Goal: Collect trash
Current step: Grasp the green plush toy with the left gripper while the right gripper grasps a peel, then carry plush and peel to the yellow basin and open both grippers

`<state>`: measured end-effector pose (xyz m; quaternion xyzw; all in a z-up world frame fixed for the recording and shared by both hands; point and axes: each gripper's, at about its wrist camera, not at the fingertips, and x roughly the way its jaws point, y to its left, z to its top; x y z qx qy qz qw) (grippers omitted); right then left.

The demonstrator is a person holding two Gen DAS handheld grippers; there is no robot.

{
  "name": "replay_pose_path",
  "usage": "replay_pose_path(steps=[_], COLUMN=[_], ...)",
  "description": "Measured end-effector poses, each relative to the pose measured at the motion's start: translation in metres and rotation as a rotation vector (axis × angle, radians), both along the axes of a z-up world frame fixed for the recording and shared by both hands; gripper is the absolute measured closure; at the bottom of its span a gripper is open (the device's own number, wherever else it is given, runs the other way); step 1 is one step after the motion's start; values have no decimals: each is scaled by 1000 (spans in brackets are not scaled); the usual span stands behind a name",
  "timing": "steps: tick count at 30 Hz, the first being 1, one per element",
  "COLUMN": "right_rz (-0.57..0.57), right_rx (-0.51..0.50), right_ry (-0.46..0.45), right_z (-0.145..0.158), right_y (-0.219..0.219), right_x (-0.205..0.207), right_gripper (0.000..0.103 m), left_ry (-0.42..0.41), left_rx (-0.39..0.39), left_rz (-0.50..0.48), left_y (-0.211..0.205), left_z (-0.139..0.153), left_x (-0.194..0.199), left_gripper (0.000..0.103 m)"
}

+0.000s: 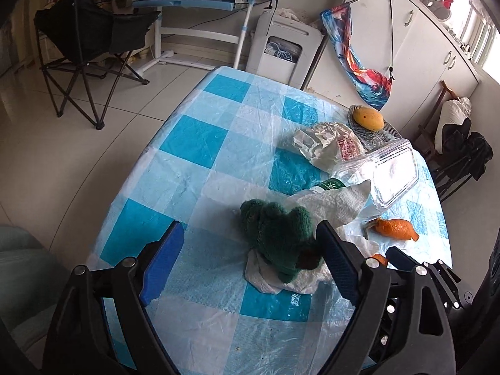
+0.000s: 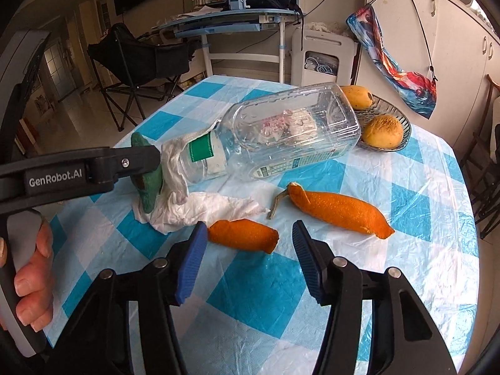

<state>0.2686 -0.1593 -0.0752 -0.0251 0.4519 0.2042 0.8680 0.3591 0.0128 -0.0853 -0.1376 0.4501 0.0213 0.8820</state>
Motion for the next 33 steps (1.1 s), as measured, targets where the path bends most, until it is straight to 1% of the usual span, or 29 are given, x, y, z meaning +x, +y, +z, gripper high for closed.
replay_pose_path(steps=[1,2,3,4,5,7,11,14,17,26,33], right_rz=[7,9,7,13,20,34,53,47,41,15,14], right_rx=[2,2,-5,-10,-13,-11,-9,17,48,129,133], right_ry=[10,8,7,15,17,17,16,19,21,18,37], right_z=[-1,0,0,0,0,2,8,13,19,32,31], right_y=[1,1,2,2,3,5,7,5,3,-6,-9], right_x=[0,-1,-3,-6,-10,-19,-38,-56,-75,-142,-196], right_gripper=[62,64,69,79,81,86,88,89,89,89,89], left_ry=[3,7,17,26,27,1,-31,-46,-50,-110,-129], left_rx=[-14,-29,-42,-53,-66,-71,-81,-97,-115,-77,-61], left_rz=[6,2,-10,-23,-33,-32,-44,-38,-36,-65,-99], left_y=[5,7,9,10,12,15,22,28,31,19,13], left_z=[-3,-6,-9,-11,-13,-10,0,5,4,12,16], left_x=[-1,-1,-1,-2,-5,-13,-36,-58,-84,-167,-211], left_gripper=[26,39,56,65,69,70,72,72,72,72,71])
